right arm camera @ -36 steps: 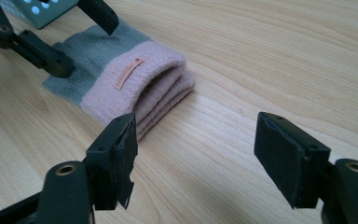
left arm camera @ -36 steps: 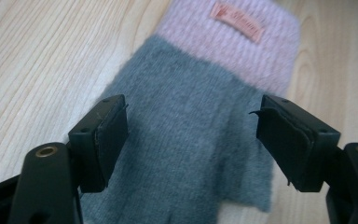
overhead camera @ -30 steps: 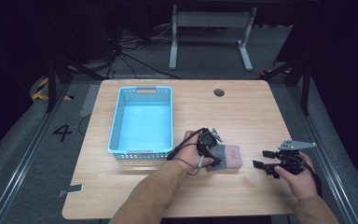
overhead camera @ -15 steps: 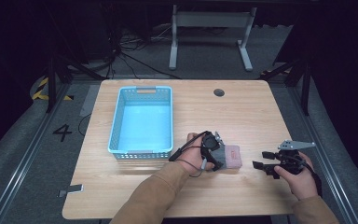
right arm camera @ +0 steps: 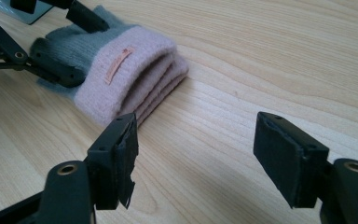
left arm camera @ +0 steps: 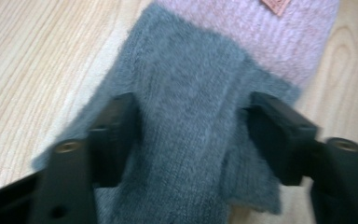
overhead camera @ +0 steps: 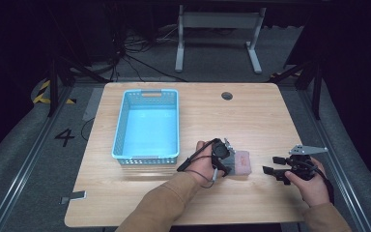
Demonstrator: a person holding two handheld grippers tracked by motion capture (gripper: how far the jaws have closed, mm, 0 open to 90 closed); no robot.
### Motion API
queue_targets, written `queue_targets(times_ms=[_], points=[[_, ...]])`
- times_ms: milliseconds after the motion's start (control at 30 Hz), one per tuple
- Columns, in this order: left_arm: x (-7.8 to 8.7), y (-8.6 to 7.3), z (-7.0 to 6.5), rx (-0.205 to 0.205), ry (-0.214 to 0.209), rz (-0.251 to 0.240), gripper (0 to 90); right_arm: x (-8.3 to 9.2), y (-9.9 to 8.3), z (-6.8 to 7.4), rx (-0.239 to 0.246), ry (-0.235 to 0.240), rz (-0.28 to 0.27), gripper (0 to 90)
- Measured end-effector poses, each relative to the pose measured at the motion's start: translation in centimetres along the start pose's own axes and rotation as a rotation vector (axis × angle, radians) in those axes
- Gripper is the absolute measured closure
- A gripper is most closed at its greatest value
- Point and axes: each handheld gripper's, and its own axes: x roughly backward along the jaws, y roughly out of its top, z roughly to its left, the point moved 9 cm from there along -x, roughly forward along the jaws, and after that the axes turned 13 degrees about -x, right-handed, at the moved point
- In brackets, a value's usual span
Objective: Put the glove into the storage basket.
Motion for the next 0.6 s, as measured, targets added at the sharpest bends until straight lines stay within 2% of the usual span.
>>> queue_targets(times_ms=[167,233,400,600], points=[[0.2,0.2,-0.7,-0.006,0.002,0.010,59.0,0.0,0.0,0.0,0.001,-0.002,0.000,32.0],[0.2,0.3,-0.8,-0.008,0.015,0.012,62.1,0.0,0.0,0.0,0.001,-0.003,0.000,32.1],[0.6,0.6,-1.0,-0.010,0.023,0.021,65.2,0.0,0.0,-0.1,0.001,-0.007,-0.001,32.2],[1.8,1.2,-1.4,-0.023,0.018,-0.008,65.1,0.0,-0.1,-0.3,0.005,-0.016,0.003,32.2]])
